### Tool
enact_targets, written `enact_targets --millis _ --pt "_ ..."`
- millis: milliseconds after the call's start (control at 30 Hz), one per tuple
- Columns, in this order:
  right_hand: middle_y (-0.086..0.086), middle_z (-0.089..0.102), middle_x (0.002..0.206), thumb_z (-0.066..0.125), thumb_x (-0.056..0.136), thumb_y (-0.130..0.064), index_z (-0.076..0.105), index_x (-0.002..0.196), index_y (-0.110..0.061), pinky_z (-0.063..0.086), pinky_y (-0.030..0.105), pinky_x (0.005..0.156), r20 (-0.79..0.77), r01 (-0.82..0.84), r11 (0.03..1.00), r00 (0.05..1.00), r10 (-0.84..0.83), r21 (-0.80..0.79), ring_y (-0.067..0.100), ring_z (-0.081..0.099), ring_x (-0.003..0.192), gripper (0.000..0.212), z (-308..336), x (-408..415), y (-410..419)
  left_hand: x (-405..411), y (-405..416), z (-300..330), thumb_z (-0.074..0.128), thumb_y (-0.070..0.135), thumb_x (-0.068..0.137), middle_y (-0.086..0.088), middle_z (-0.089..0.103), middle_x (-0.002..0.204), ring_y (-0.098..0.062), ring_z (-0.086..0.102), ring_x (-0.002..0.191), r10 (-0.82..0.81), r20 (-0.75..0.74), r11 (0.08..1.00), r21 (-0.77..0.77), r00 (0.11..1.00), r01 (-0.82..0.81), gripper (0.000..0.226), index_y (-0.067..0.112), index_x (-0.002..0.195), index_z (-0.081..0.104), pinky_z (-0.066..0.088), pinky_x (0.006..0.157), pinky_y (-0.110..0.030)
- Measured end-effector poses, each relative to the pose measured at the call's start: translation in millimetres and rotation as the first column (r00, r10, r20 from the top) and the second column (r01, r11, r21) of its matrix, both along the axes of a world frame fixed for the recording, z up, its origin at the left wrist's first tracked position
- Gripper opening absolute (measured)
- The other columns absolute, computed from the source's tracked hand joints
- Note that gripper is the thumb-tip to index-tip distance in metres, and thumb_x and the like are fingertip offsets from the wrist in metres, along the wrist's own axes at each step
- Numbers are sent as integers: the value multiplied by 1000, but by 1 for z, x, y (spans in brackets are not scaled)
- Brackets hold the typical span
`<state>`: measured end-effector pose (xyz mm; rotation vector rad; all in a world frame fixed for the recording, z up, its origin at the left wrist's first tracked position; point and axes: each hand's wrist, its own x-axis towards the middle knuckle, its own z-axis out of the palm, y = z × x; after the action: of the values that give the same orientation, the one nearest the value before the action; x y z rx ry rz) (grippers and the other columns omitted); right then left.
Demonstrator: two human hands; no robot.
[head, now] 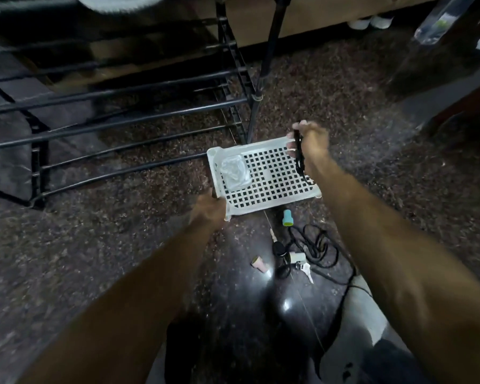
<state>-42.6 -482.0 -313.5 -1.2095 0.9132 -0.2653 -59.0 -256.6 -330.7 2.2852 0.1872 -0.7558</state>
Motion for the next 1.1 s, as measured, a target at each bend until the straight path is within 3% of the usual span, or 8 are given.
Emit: enact_targets --millis 67,133,200,367,700,900,1000,1100 --pt "8 57 77 49 83 -27 59 91 -10 47 27 51 -168 -183 952 975 144 -247 20 52 63 21 -18 10 -10 2 -4 -14 44 18 99 -11 61 129 -20 56 94 -28 26 1000 -8 999 28 35 16 132 55 38 75 -24" --pt "16 65 98 48 86 -22 62 107 -4 54 36 76 -554 -553 642 800 230 -531 29 63 89 31 -37 8 -16 1 -4 -25 46 16 98 -11 63 126 -23 61 100 -8 28 999 -33 1000 9 35 17 132 57 40 77 -24" --pt "18 63 116 47 90 -13 57 117 -7 51 44 88 -773 -774 336 611 171 -537 38 61 105 30 -54 -2 -13 1 -4 -35 48 18 98 -11 65 124 -27 64 103 22 34 998 -55 999 -20 34 19 130 59 47 84 -28" --pt "15 49 131 50 93 -14 46 129 -9 48 49 89 -801 -795 186 596 60 -578 40 56 112 37 -77 -13 -8 3 2 -44 54 20 97 -11 67 121 -30 64 109 -3 73 998 -59 997 8 34 17 130 60 46 91 -32" --pt "11 52 127 52 95 -19 49 126 -9 51 45 79 -747 -742 132 664 16 -657 37 63 101 33 -56 -24 -18 1 4 -42 55 23 98 -14 66 122 -30 63 108 -19 100 998 -62 995 25 35 15 132 59 43 80 -26" --pt "12 65 99 51 95 -21 61 108 -11 36 29 68 -492 -451 358 870 -25 -817 31 62 85 19 -38 -92 8 -12 13 -27 60 19 93 -10 67 117 -24 63 104 73 58 992 -109 996 -66 30 11 122 63 39 77 -23" --pt "15 67 91 50 95 -26 61 104 -12 39 30 70 -577 -447 536 812 -93 -716 32 63 84 20 -49 -136 22 -24 19 -21 59 20 94 -10 65 122 -26 61 110 70 33 995 -71 997 -68 36 10 128 59 42 83 -26" --pt "18 65 107 51 96 -34 60 113 -11 49 38 82 -766 -630 556 643 -17 -541 36 63 96 30 -63 -173 29 -37 28 -20 59 22 93 -12 63 124 -29 58 115 44 5 999 -12 999 -44 34 13 126 59 42 87 -27"
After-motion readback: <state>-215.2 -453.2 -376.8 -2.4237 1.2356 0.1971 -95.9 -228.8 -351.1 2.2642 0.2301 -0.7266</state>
